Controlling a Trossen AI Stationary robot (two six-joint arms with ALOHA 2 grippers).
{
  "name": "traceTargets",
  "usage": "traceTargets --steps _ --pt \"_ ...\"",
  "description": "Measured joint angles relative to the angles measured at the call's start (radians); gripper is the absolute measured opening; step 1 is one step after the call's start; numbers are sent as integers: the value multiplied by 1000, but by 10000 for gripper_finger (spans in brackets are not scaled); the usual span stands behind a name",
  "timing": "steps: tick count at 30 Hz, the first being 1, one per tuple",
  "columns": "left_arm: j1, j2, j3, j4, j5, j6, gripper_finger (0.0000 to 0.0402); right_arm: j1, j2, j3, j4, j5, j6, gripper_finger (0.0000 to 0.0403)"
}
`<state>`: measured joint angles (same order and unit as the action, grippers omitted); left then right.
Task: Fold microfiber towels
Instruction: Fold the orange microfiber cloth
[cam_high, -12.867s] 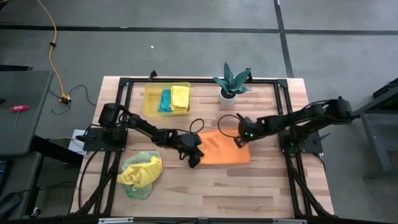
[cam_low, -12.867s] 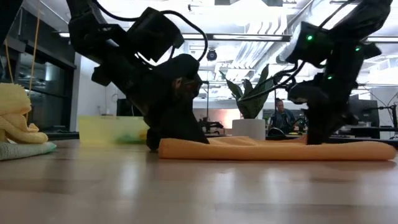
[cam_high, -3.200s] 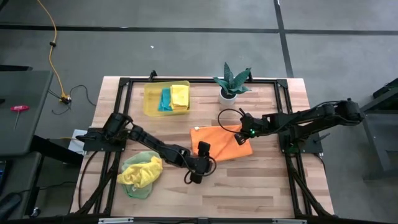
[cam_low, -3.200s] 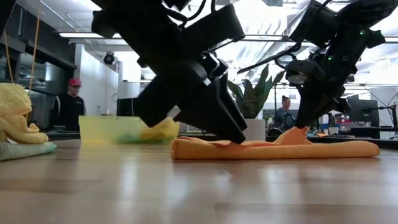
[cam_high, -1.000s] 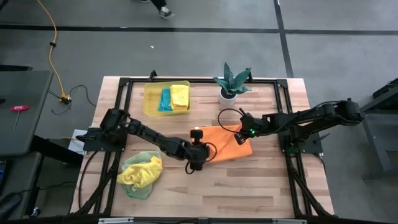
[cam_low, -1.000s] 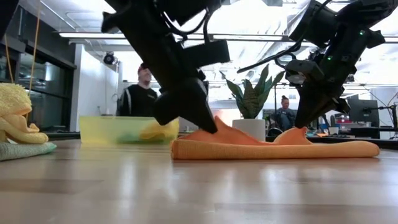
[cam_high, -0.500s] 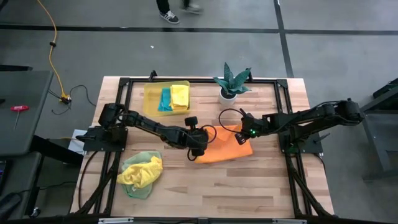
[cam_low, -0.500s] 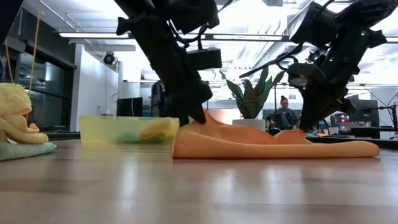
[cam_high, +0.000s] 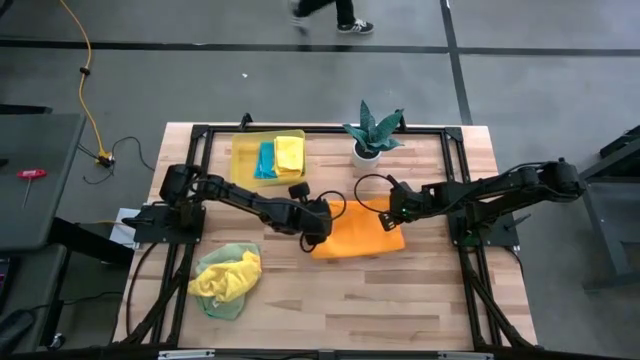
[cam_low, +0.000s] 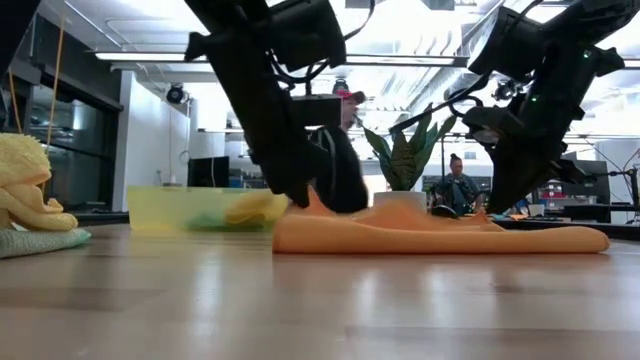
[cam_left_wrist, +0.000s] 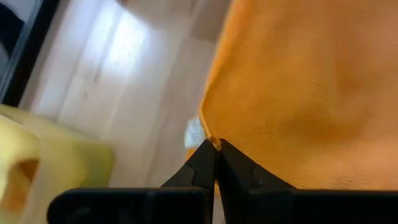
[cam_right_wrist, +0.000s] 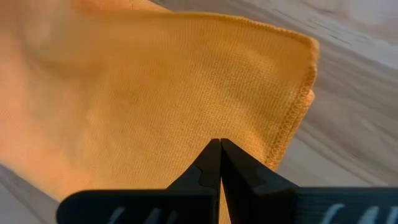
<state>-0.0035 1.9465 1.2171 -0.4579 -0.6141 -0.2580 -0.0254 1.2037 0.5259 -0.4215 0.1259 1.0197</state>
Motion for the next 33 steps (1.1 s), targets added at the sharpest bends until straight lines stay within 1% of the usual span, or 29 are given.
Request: traceTargets --steps 3,6,12,14,17,22,28,33 --pt "-13 0 0 -13 -27 -27 1 0 0 0 0 13 11 0" --pt "-17 0 0 -1 -47 -13 1 0 0 0 0 18 13 0" --pt "4 0 0 20 -20 3 1 0 0 0 0 19 20 0" --pt "14 0 0 20 -20 0 7 0 0 0 0 19 20 0" --pt "33 0 0 20 -19 0 29 0 0 0 0 19 20 0" --pt "58 0 0 19 -6 0 83 0 0 0 0 19 20 0" --pt "89 -21 -1 -8 145 85 149 0 0 0 -1 19 14 0" --pt "124 -106 -1 -50 233 162 189 -5 0 0 -9 22 0 0"
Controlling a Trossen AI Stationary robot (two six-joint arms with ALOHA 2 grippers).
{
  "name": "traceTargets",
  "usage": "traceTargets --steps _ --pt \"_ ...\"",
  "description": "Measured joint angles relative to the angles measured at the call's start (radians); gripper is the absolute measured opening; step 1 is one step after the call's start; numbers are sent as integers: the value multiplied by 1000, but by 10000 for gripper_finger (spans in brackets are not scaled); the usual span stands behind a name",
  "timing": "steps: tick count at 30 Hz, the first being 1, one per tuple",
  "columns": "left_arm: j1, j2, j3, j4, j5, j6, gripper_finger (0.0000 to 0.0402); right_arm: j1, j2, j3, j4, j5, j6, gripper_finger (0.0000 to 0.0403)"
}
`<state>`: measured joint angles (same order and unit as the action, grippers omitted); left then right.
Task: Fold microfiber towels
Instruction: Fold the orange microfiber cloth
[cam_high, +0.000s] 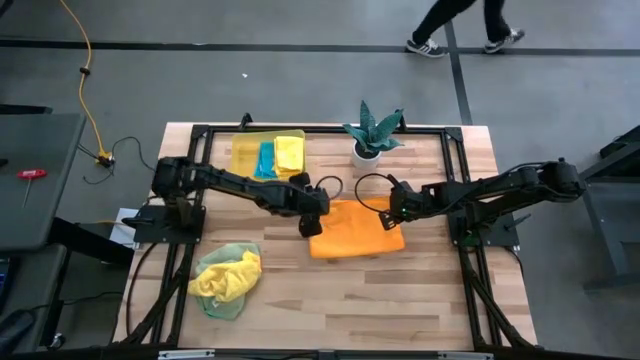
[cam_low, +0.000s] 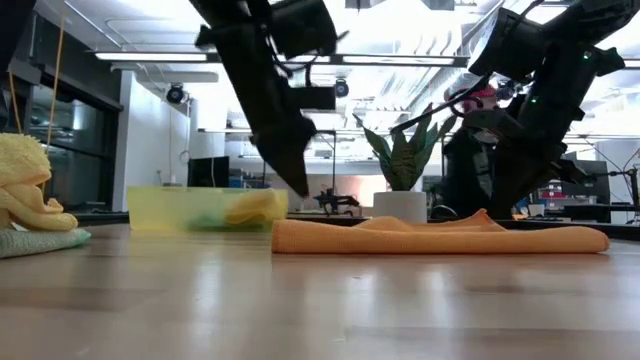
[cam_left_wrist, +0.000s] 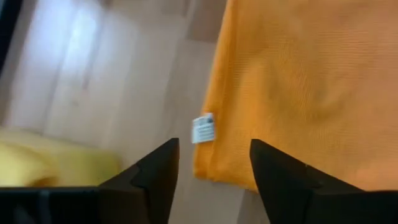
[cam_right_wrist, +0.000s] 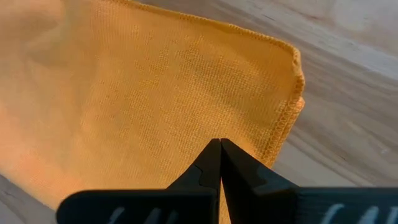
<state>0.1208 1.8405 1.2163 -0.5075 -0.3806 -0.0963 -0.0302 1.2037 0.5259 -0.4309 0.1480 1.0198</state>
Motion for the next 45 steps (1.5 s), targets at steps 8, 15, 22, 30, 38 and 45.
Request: traceTargets --steps 8,15,22,30,38,45 --pt "66 -279 -5 15 146 21 204 -41 -20 31 -39 -26 -50 2" --pt "69 -599 -271 470 360 -89 198 -55 -59 41 -126 -144 -46 92" --pt "30 -852 -623 927 409 -299 198 -46 -52 -7 -145 -163 108 224" --pt "10 -961 -747 1034 267 -372 197 -46 10 -30 -82 -156 158 236" --pt "18 -962 -747 1030 256 -355 197 -46 138 -5 -26 -181 189 208" --pt "19 -963 -746 1024 254 -334 197 -45 173 34 -84 -145 193 138"
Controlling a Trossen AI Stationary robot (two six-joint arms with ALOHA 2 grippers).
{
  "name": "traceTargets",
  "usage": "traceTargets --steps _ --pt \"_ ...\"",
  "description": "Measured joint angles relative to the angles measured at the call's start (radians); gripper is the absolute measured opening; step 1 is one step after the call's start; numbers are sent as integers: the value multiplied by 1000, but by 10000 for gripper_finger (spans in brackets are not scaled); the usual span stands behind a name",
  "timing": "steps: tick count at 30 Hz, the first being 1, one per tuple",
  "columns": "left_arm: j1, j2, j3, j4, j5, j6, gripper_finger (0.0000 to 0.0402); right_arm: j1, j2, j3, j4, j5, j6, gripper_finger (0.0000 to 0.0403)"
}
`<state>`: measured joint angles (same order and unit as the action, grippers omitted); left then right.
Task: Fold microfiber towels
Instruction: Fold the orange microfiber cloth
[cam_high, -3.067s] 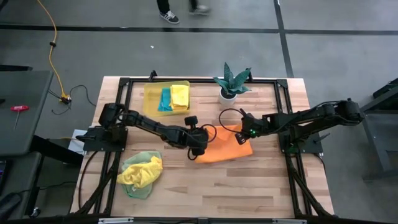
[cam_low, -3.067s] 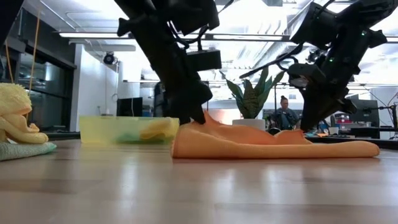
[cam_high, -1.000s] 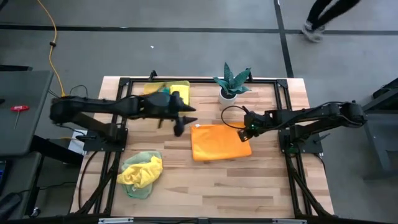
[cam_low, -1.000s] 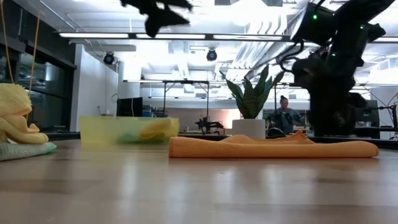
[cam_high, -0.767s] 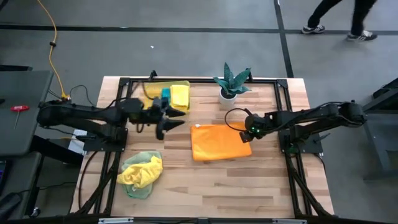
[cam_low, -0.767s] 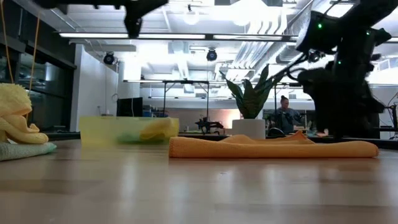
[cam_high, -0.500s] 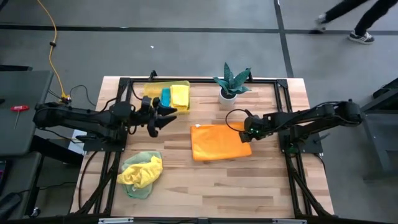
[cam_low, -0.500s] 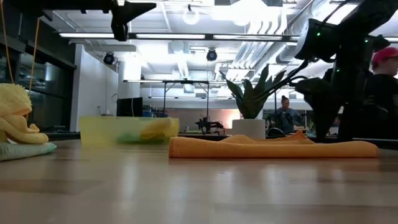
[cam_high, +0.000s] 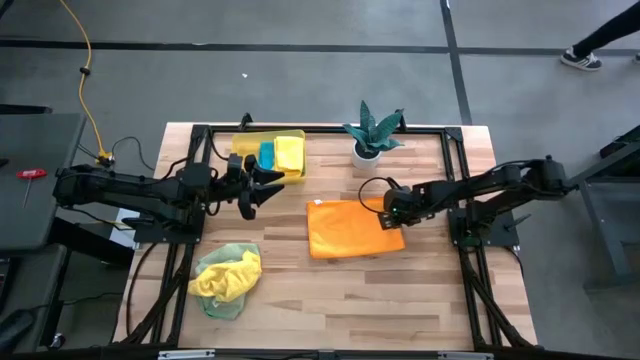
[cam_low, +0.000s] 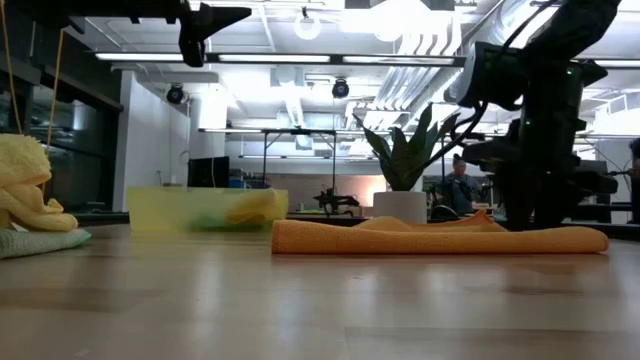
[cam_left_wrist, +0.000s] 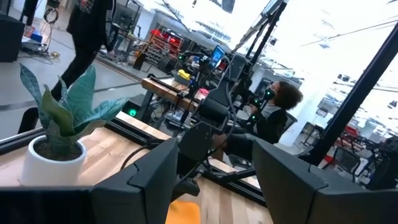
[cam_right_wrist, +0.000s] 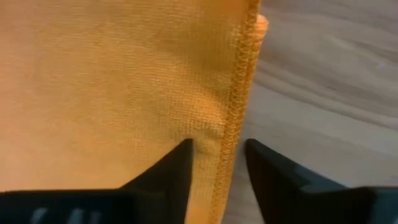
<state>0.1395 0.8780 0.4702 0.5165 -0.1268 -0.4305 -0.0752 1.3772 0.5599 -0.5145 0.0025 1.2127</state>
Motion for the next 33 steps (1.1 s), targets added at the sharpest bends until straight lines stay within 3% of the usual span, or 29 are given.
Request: traceTargets --steps 6,8,16,25,33 --pt "0 0 0 0 -14 23 197 0 31 4 3 15 18 28" --pt "0 0 0 0 -14 23 197 0 33 4 17 17 14 8" --pt "0 0 0 1 -15 23 197 -3 -3 3 -67 35 -42 2" --pt "13 1 0 -3 -16 23 197 -4 -221 -6 -449 84 -23 0" --pt "38 1 0 -2 -16 15 197 -1 -310 89 -454 110 -2 0"
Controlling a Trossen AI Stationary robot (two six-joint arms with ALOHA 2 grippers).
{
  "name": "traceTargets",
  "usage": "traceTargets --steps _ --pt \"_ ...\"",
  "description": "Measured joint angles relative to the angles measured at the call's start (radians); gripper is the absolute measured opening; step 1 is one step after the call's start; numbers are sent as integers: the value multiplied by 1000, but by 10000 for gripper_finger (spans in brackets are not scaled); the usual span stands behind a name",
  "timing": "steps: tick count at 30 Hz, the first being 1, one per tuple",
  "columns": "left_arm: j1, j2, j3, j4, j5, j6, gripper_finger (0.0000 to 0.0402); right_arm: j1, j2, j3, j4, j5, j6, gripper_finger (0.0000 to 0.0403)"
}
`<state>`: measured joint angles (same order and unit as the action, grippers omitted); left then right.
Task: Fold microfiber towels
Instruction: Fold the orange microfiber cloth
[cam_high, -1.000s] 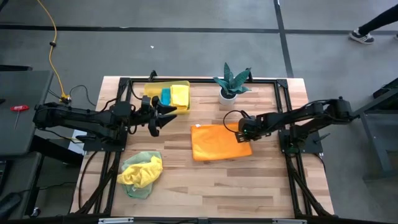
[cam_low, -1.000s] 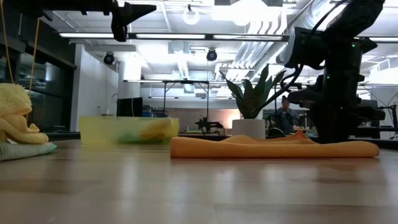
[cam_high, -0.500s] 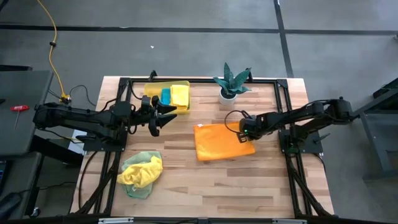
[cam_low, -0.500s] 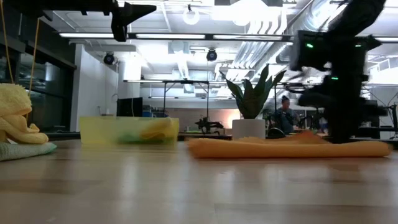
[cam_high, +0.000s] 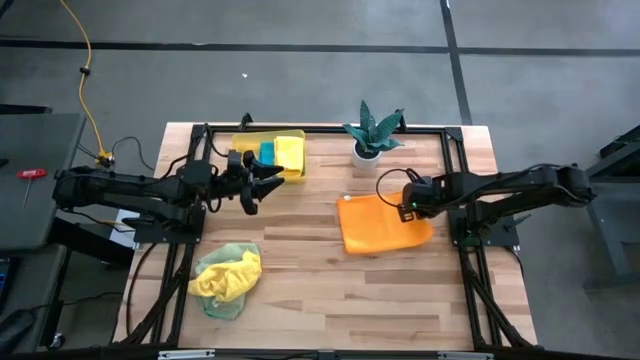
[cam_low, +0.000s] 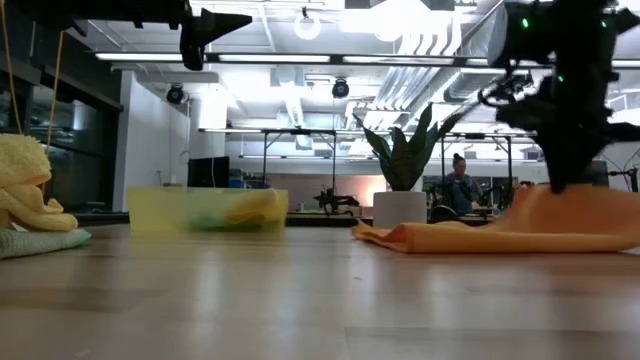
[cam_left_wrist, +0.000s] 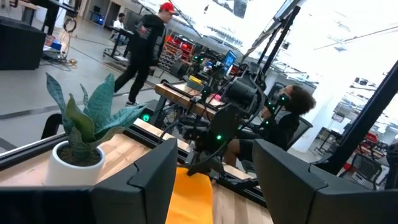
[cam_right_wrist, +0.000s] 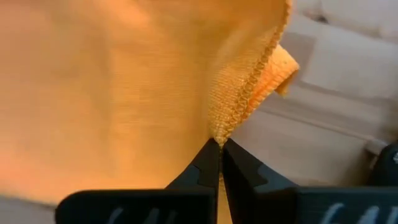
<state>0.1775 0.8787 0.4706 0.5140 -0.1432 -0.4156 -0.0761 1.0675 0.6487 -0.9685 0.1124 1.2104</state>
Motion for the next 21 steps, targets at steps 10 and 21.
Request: traceTargets --steps 10,21 --pt "0 0 0 -1 0 0 197 31 74 175 71 3 -20 0" --pt "0 0 0 -1 0 0 197 135 283 188 423 -1 47 0"
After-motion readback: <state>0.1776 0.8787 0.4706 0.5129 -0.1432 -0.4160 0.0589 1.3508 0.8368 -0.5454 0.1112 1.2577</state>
